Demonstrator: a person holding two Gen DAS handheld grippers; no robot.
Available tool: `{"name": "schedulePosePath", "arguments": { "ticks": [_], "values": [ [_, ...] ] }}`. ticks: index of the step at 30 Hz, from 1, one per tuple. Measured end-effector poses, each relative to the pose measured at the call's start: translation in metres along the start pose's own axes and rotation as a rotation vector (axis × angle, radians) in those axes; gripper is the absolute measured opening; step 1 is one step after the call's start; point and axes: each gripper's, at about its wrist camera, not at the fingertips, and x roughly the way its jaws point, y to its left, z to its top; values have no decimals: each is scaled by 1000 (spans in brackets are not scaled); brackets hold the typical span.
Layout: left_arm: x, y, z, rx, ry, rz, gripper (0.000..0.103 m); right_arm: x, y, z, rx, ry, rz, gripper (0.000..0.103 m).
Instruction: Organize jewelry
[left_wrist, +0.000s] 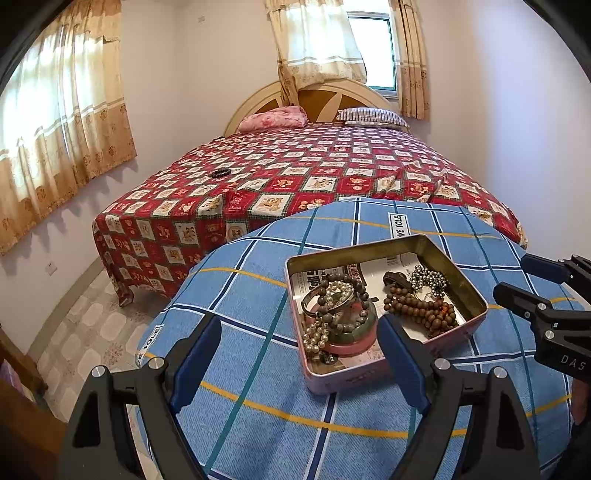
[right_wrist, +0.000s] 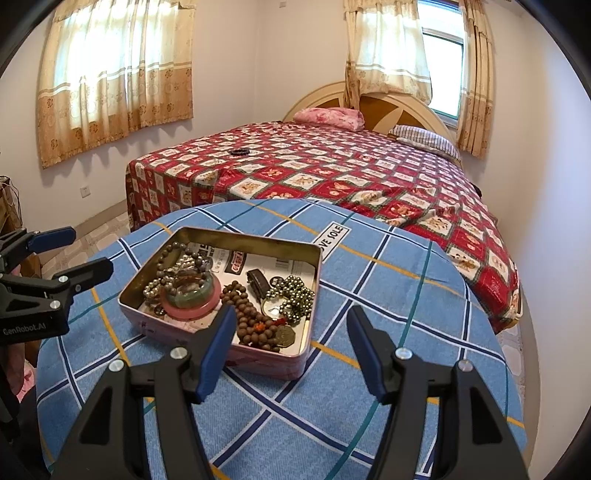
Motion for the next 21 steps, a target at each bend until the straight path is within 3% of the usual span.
{"name": "schedulePosePath", "arguments": {
  "ticks": [21],
  "values": [
    [-2, -3, 2, 12, 3, 2, 86, -2, 2, 1, -1, -3, 4, 69]
  ]
}}
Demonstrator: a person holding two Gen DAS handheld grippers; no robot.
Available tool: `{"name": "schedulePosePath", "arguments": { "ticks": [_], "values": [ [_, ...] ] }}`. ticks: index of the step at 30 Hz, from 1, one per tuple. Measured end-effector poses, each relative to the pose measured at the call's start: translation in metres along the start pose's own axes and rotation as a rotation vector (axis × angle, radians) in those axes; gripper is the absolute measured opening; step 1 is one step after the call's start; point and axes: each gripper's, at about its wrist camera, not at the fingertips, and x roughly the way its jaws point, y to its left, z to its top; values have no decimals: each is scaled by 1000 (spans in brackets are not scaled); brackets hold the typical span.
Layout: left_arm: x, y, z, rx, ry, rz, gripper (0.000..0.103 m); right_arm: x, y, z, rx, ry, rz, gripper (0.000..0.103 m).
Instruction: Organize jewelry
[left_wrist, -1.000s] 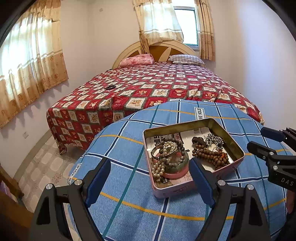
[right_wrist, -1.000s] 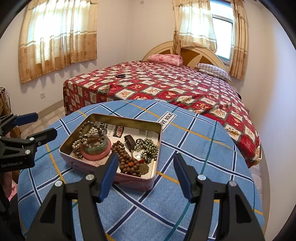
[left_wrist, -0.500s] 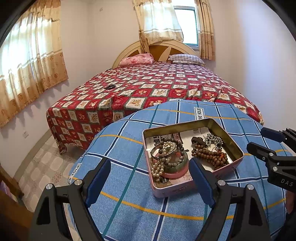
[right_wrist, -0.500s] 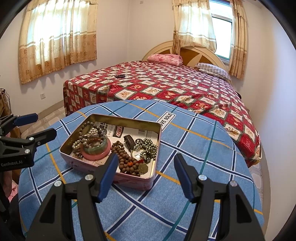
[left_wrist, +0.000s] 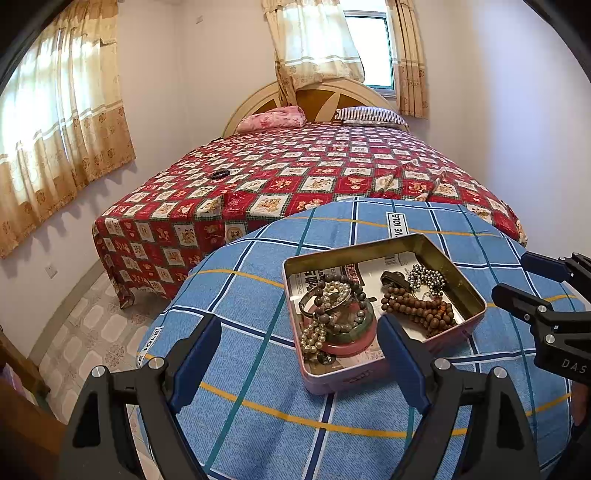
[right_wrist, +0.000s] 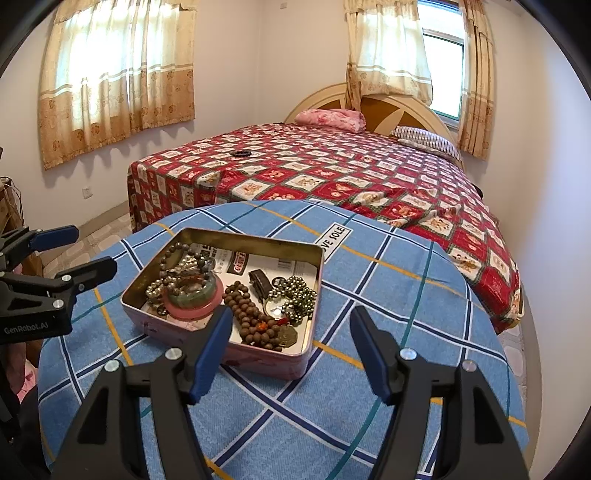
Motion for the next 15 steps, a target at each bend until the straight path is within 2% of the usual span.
{"name": "schedulePosePath", "arguments": {
  "ticks": [15],
  "values": [
    [1, -1, 0, 4, 9, 0, 86, 0, -1, -1, -1, -2, 0, 70]
  ]
}}
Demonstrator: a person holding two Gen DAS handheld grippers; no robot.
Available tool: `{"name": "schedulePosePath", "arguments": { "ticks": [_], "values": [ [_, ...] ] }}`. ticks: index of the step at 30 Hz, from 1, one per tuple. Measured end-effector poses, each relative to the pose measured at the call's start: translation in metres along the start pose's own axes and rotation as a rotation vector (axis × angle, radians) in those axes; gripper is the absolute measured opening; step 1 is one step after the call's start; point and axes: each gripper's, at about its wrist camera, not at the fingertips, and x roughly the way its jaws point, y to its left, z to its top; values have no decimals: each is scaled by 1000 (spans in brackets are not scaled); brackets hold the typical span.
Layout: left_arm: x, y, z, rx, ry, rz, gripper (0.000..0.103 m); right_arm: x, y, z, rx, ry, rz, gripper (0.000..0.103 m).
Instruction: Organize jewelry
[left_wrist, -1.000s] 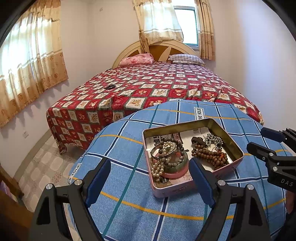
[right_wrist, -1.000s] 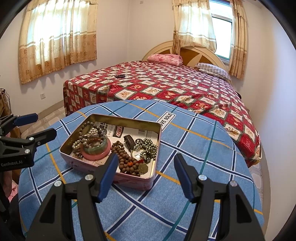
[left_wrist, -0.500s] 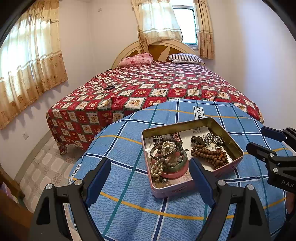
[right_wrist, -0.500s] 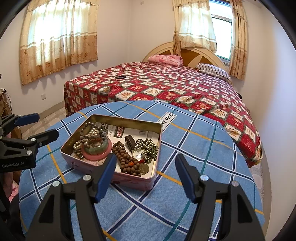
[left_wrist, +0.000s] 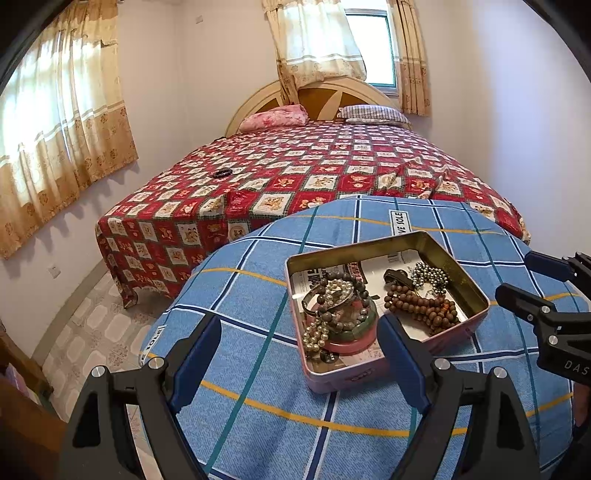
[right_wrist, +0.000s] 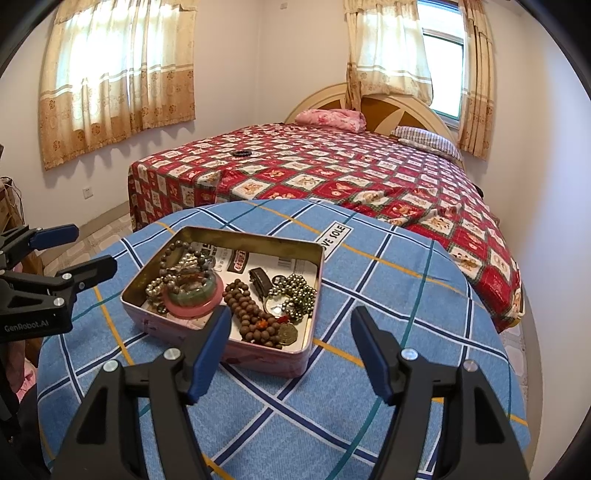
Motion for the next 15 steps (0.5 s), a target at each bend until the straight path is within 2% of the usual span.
{"name": "schedulePosePath", "arguments": {
  "ticks": [15],
  "values": [
    [6, 3, -2, -9, 19, 23, 86, 0, -5, -2, 18, -12, -3, 70]
  ]
}}
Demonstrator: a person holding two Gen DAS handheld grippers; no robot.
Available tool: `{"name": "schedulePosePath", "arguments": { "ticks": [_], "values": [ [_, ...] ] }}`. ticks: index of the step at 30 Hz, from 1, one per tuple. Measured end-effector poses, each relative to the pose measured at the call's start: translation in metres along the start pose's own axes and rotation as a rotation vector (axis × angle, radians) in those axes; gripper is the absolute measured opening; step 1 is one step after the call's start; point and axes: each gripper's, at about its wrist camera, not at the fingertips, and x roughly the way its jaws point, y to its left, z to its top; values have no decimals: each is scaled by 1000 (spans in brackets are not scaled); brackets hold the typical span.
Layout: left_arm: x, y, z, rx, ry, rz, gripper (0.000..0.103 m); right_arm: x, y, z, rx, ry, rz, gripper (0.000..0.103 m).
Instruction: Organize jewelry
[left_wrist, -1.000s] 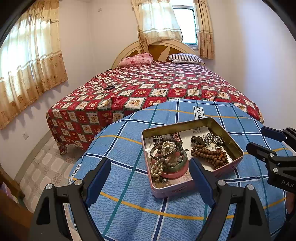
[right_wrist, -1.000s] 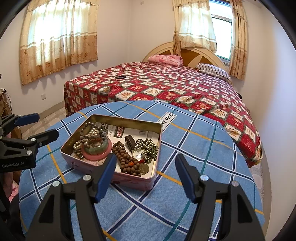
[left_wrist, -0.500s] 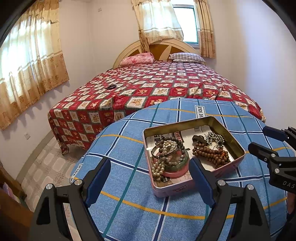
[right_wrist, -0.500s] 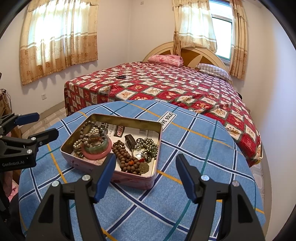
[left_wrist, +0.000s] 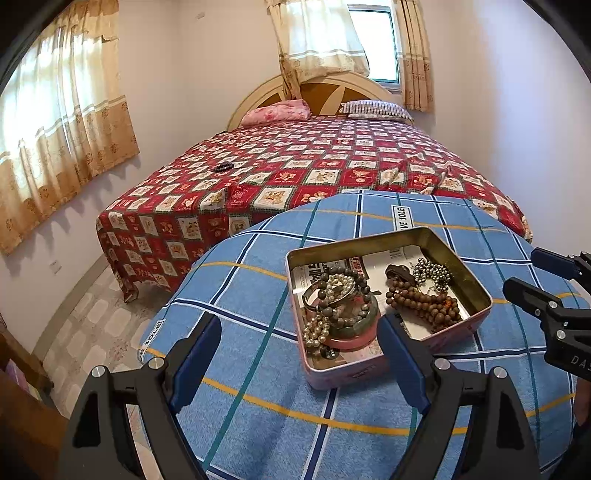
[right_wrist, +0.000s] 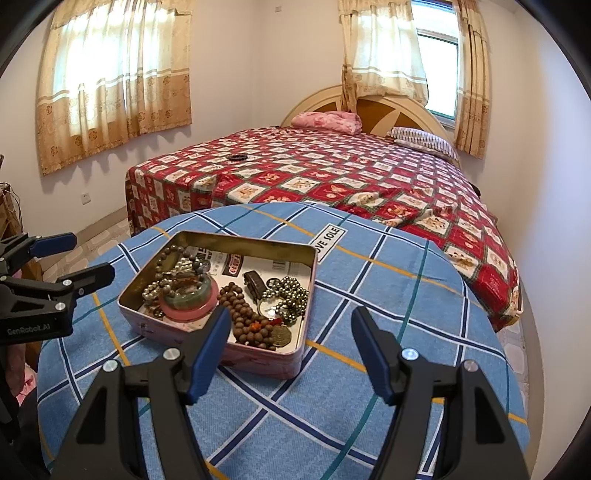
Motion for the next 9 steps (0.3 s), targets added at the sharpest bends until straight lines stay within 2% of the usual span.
{"name": "schedulePosePath", "arguments": {
  "ticks": [9],
  "values": [
    [-2, 3, -3, -3, -18, 23, 86, 1, -1, -2, 0, 4, -3, 74]
  ]
}}
